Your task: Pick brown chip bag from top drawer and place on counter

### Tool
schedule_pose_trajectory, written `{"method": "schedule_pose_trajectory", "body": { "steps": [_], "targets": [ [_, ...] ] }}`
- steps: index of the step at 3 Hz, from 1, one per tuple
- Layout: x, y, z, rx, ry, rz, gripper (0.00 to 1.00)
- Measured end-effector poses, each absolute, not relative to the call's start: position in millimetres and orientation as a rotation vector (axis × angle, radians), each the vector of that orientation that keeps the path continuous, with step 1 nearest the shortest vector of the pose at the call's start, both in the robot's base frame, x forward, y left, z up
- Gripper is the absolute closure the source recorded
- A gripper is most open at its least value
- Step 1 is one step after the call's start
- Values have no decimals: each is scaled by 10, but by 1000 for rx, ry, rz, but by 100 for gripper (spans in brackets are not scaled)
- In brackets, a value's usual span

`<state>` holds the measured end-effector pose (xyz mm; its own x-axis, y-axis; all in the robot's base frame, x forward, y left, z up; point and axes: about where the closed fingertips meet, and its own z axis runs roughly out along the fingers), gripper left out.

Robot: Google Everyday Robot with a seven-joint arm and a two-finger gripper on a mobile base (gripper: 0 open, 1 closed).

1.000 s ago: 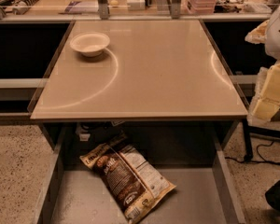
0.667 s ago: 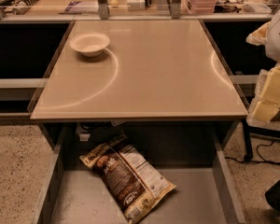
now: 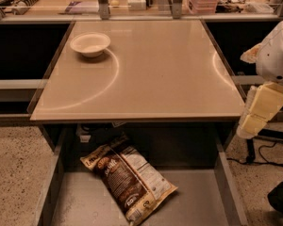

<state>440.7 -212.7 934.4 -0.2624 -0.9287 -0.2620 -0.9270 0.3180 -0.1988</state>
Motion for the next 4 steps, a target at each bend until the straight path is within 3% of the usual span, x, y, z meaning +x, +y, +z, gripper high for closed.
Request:
{"method": "schedule_pose_trajectory", "body": {
  "steps": [1, 2, 4],
  "targets": [
    [4351, -2162, 9338, -1616, 2259, -16, 0],
    [4200, -2030, 8964, -1560, 2217, 97, 0],
    [3993, -1153, 7820, -1520, 2130, 587, 0]
  ]
}}
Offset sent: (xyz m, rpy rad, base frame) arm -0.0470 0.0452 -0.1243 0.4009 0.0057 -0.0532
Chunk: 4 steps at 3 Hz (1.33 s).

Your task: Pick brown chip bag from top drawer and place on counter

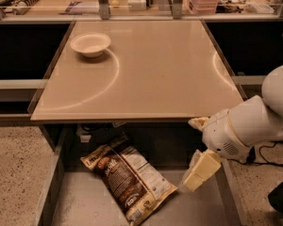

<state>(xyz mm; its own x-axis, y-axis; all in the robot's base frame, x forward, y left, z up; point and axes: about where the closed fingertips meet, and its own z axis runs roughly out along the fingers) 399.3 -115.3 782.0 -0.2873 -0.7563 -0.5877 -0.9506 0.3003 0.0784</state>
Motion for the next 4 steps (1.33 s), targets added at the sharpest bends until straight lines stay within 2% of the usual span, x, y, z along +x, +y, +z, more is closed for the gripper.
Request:
{"method": "schedule_pose_trajectory", "body": {
  "steps": [2, 4],
  "targets": [
    [3879, -1122, 7679, -1478, 2121, 622, 0],
    [3852, -964, 7097, -1387, 2102, 697, 0]
  ]
}}
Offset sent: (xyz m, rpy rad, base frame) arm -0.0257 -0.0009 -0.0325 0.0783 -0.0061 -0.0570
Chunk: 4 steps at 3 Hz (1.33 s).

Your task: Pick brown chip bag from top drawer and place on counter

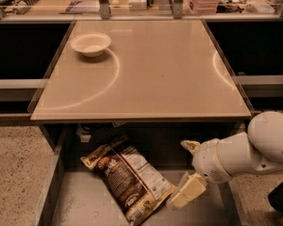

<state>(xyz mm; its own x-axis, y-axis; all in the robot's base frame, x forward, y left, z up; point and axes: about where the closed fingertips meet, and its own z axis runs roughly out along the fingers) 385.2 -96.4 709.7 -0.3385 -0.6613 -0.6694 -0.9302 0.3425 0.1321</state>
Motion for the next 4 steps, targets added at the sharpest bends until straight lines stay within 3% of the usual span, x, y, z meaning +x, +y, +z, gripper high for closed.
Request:
{"method": "schedule_pose_trajectory", "body": {
  "steps": [3, 4],
  "targets": [
    [4524, -509, 6120, -1363, 2029, 856, 0],
    [4518, -502, 6084, -1359, 2032, 866, 19]
  ]
}}
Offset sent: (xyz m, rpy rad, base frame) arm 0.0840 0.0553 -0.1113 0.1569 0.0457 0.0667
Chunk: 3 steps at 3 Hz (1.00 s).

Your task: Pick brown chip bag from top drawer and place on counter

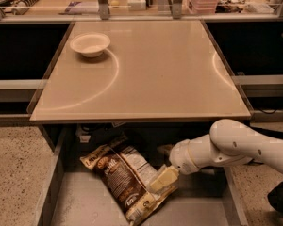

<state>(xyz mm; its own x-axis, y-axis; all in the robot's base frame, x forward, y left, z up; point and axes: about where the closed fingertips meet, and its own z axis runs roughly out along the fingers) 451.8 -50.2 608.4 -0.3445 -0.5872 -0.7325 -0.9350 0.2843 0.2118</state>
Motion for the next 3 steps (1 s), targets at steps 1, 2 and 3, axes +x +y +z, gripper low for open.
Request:
{"method": "schedule_pose_trajectory", "body": {
  "steps": [1, 2, 3],
  "targets": [
    [4518, -501, 6084, -1359, 2032, 866, 42],
    [4517, -501, 6084, -1359, 2032, 866, 65],
    [4517, -501, 6084, -1359, 2032, 866, 89]
  ]
}}
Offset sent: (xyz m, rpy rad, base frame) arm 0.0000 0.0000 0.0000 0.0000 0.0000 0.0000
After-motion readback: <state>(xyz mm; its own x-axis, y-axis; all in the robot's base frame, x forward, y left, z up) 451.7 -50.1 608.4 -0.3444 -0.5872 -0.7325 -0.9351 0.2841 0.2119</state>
